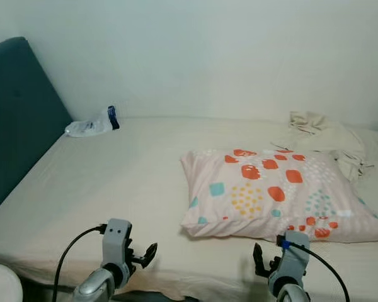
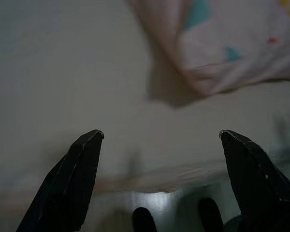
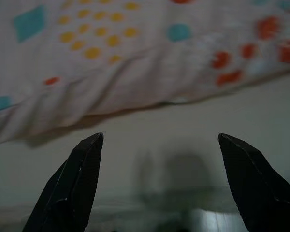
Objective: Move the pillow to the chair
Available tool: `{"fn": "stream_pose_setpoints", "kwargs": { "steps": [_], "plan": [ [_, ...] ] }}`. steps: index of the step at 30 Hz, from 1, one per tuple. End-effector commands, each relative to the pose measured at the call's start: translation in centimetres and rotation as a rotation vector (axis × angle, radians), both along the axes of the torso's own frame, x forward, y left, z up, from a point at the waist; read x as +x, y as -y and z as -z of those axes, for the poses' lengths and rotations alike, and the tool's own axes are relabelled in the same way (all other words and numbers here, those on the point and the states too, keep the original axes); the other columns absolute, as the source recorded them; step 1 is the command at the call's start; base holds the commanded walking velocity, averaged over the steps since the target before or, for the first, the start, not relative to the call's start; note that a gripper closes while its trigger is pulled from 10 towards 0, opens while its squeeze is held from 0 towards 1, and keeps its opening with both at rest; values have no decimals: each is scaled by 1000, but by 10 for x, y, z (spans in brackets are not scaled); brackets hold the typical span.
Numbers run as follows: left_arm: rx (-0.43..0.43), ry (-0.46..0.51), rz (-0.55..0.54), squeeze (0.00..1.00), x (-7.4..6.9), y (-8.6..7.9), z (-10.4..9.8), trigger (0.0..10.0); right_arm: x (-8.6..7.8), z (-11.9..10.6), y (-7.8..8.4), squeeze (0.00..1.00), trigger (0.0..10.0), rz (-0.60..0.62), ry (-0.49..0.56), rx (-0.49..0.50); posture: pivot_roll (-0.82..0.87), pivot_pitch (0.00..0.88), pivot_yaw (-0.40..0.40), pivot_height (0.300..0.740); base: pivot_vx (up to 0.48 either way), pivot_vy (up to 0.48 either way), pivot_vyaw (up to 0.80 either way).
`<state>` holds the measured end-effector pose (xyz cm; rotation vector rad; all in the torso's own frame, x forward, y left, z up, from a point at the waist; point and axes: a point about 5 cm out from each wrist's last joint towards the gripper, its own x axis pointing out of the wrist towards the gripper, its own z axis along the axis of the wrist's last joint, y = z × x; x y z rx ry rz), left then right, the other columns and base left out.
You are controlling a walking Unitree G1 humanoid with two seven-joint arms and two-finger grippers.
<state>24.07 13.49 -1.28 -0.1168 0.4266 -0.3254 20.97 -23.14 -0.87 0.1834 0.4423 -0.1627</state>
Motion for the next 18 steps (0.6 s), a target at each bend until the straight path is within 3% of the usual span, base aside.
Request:
{"fn": "stream_pose_setpoints", "kwargs": {
  "steps": [1,3,8,18],
  "plan": [
    [15,3,11,0,1,-2,-1,10000,-6,6,-1,0,10000,12,-36,15,-148,59,77,740,0,0,-756],
    [16,3,12,0,1,-2,-1,10000,-6,6,-1,0,10000,20,-30,17,-148,59,76,740,0,0,-666],
    [21,3,14,0,1,-2,-1,10000,-5,6,-1,0,10000,18,-30,16,-148,60,76,740,0,0,0],
    [30,-3,19,0,0,-1,0,10000,-6,6,-1,0,10000,20,-31,18,-150,62,76,740,0,-425,0]
  ]
}}
